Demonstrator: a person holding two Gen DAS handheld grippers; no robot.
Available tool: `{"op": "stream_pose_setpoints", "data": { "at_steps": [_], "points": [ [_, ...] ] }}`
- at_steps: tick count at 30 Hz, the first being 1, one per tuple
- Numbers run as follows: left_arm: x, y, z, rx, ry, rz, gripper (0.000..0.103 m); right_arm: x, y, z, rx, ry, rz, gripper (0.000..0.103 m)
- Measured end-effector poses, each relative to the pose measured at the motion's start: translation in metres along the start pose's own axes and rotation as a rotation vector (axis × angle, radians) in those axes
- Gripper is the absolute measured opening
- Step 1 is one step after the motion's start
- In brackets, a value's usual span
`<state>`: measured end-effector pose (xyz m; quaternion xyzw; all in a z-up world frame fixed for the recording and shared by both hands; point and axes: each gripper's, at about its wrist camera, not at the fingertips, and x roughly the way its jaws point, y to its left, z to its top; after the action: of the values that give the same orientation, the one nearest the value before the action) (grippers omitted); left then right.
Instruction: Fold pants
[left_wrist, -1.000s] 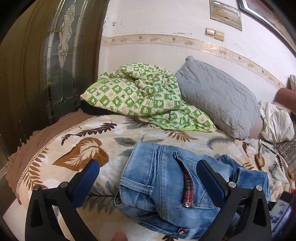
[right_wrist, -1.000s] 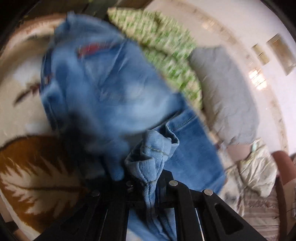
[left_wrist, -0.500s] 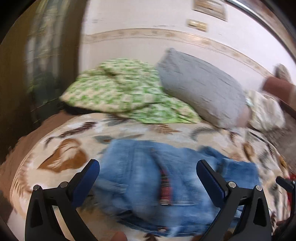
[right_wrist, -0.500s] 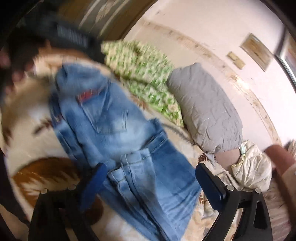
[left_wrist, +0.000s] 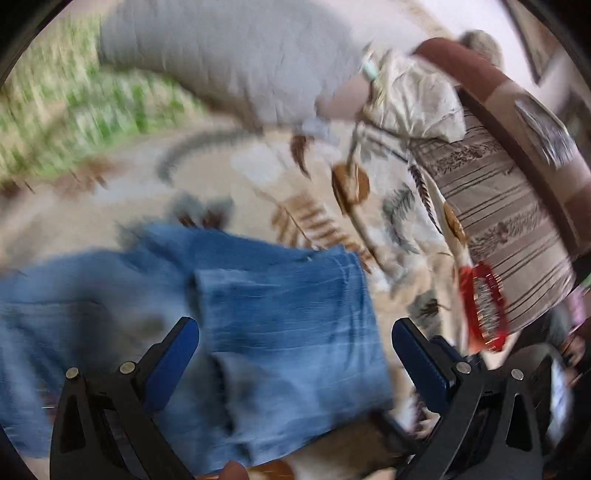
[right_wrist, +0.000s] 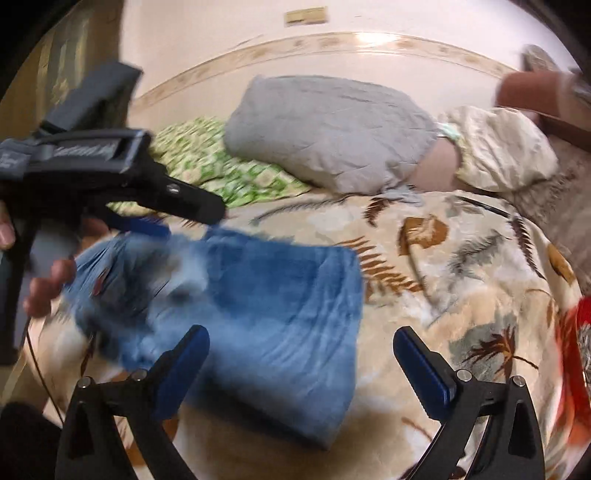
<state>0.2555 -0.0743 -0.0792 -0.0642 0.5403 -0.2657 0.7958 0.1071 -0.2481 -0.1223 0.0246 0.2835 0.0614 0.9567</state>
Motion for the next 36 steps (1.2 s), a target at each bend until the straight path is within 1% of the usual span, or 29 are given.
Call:
{"op": "stream_pose_setpoints", "data": {
  "at_steps": [1,2,4,5,7,8,9,10,12,14,15,16,19,20,21,22,23,24,26,27,28,30,31,32,33,34,36],
  "points": [
    [0.014,0.004,0.005,-0.038,0.042,-0.007,0.103,0.004,0.001,0.001,-0.002,0.014,-0.016,0.101],
    [0.023,0.006,0.007,-0.059,0.068,0.002,0.103,0.009,0.005,0.000,-0.013,0.031,-0.033,0.101],
    [0.044,0.013,0.012,-0.073,0.114,0.073,0.103,0.025,0.013,-0.005,-0.077,0.080,-0.092,0.101],
    [0.054,0.018,0.013,-0.075,0.130,0.144,0.103,0.031,0.017,-0.009,-0.109,0.106,-0.117,0.101],
    [0.067,0.029,0.014,-0.092,0.153,0.213,0.103,0.041,0.025,-0.026,-0.168,0.169,-0.130,0.101],
    [0.075,0.033,0.015,-0.096,0.170,0.223,0.103,0.044,0.027,-0.032,-0.186,0.183,-0.142,0.101],
    [0.082,0.038,0.014,-0.103,0.186,0.240,0.103,0.041,0.028,-0.036,-0.196,0.154,-0.148,0.101],
    [0.087,0.042,0.012,-0.113,0.189,0.257,0.103,0.039,0.029,-0.037,-0.209,0.149,-0.152,0.101],
    [0.081,0.037,0.012,-0.096,0.155,0.258,0.103,0.035,0.030,-0.035,-0.237,0.148,-0.151,0.101],
    [0.064,0.031,0.013,-0.081,0.106,0.241,0.103,0.023,0.026,-0.033,-0.228,0.127,-0.119,0.101],
    [0.046,0.024,0.012,-0.068,0.063,0.208,0.103,0.015,0.021,-0.030,-0.205,0.109,-0.103,0.101],
    [0.034,0.020,0.011,-0.051,0.034,0.198,0.103,0.010,0.015,-0.026,-0.187,0.091,-0.094,0.101],
    [-0.009,0.001,0.001,0.033,-0.054,0.196,0.103,-0.008,-0.007,-0.008,-0.104,0.019,-0.075,0.102],
    [-0.020,-0.001,-0.003,0.054,-0.070,0.187,0.103,-0.009,-0.014,0.000,-0.083,0.007,-0.082,0.103],
    [-0.031,-0.008,-0.013,0.085,-0.096,0.168,0.103,-0.006,-0.021,0.008,-0.069,0.004,-0.080,0.103],
    [-0.036,-0.011,-0.018,0.113,-0.113,0.163,0.103,-0.001,-0.028,0.017,-0.064,0.014,-0.072,0.103],
    [-0.037,-0.014,-0.023,0.144,-0.128,0.170,0.103,0.007,-0.032,0.026,-0.060,0.028,-0.068,0.103],
    [-0.037,-0.021,-0.036,0.195,-0.144,0.197,0.103,0.016,-0.036,0.035,-0.065,0.043,-0.036,0.103],
    [-0.027,-0.025,-0.050,0.267,-0.141,0.251,0.103,0.035,-0.036,0.048,-0.091,0.080,0.031,0.103],
    [-0.016,-0.028,-0.059,0.317,-0.136,0.305,0.103,0.046,-0.033,0.053,-0.115,0.097,0.032,0.103],
    [-0.008,-0.028,-0.063,0.343,-0.131,0.342,0.103,0.056,-0.031,0.057,-0.142,0.107,0.034,0.103],
    [0.012,-0.021,-0.070,0.371,-0.112,0.430,0.103,0.070,-0.024,0.061,-0.195,0.106,0.020,0.103],
    [0.019,-0.014,-0.071,0.362,-0.090,0.463,0.103,0.079,-0.021,0.061,-0.222,0.115,0.008,0.103],
    [0.029,-0.003,-0.072,0.340,-0.051,0.494,0.103,0.087,-0.019,0.060,-0.240,0.126,-0.005,0.103],
    [0.039,0.009,-0.076,0.309,0.001,0.497,0.103,0.098,-0.018,0.058,-0.258,0.146,-0.033,0.103],
    [0.043,0.017,-0.079,0.283,0.016,0.477,0.103,0.111,-0.018,0.055,-0.284,0.185,-0.065,0.103],
    [0.038,0.026,-0.082,0.252,-0.029,0.432,0.103,0.129,-0.021,0.045,-0.309,0.242,-0.092,0.103]
  ]
}}
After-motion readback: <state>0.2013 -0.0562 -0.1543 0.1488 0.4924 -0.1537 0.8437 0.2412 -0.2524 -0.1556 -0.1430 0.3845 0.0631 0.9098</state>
